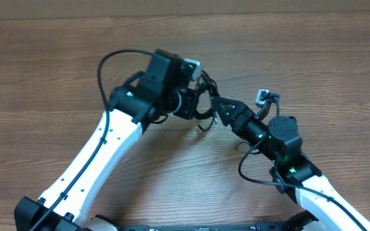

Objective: Untangle cables
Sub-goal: 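Pull the cable strands apart, right gripper moving away from left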

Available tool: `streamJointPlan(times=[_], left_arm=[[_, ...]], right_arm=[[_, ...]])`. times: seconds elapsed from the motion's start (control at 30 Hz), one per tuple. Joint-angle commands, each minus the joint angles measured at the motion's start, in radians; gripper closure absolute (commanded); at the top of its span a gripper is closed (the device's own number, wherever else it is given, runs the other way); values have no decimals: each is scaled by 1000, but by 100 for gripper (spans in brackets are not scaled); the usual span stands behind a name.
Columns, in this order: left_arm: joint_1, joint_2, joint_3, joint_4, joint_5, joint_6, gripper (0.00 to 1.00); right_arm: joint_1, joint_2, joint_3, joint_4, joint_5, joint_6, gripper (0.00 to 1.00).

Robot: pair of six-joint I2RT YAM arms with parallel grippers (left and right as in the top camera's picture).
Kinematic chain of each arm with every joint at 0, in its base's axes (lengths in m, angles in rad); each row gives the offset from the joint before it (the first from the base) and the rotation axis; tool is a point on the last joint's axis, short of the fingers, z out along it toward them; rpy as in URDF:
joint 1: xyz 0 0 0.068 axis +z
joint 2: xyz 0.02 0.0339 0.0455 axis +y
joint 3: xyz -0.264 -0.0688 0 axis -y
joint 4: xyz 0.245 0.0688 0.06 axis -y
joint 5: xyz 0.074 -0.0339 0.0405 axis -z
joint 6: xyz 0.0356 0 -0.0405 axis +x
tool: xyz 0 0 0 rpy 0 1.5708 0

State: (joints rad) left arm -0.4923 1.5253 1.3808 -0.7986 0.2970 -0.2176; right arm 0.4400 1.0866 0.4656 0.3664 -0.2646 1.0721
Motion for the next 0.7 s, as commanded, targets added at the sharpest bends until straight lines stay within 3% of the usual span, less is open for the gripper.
streamJointPlan(times=[0.0, 0.1, 0.2, 0.3, 0.37, 0.53, 0.67], left_arm=[[42, -14, 9, 2, 32, -57, 96], [58, -14, 9, -2, 32, -53, 96], [60, -14, 9, -13, 36, 32, 96], [61, -14, 9, -33, 66, 101, 96], [62, -14, 9, -55, 132, 167, 96], [62, -14, 9, -86, 262, 297, 96], [62, -14, 9, -66, 217, 319, 96]], right_arm=[[-3, -58, 14, -2, -10, -8, 15], [-3, -70, 14, -40, -6, -21, 13], [-3, -70, 14, -85, -6, -100, 11], [-3, -70, 14, -134, -6, -244, 3], [-3, -69, 14, -174, -6, -346, 4], [-3, -64, 14, -272, 0, -395, 26], [-3, -64, 13, -290, -169, -269, 30]])
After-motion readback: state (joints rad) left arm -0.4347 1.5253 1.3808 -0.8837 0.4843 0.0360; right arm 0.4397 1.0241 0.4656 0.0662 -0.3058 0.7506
